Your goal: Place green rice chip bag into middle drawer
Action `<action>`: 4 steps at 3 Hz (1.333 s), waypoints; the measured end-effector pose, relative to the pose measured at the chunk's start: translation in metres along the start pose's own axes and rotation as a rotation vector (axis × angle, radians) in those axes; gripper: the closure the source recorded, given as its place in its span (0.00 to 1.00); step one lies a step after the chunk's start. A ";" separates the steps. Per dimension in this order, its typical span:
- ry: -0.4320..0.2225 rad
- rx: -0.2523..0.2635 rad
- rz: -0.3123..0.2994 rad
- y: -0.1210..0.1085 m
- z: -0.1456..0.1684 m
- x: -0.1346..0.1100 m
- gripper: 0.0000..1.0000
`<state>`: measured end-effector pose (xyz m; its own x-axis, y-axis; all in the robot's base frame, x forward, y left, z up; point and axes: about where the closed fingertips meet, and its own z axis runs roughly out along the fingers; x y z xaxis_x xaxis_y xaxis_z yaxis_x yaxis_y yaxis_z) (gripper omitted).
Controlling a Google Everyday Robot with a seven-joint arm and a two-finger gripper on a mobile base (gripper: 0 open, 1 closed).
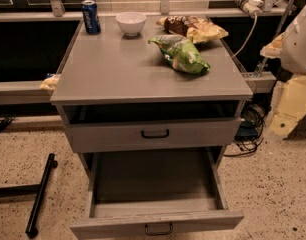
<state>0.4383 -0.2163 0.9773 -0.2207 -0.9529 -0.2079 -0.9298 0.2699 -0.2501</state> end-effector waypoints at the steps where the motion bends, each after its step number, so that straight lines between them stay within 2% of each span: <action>1: 0.000 0.000 0.000 0.000 0.000 0.000 0.00; 2: -0.036 0.028 0.012 -0.013 0.000 -0.002 0.00; 3: -0.095 0.073 0.028 -0.045 0.006 -0.010 0.00; 4: -0.183 0.125 0.082 -0.088 0.022 -0.023 0.00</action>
Offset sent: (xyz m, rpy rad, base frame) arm 0.0322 -0.0057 0.0038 0.0772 -0.0646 -0.0198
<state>0.5318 -0.2155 0.9836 -0.2260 -0.8895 -0.3972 -0.8651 0.3707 -0.3379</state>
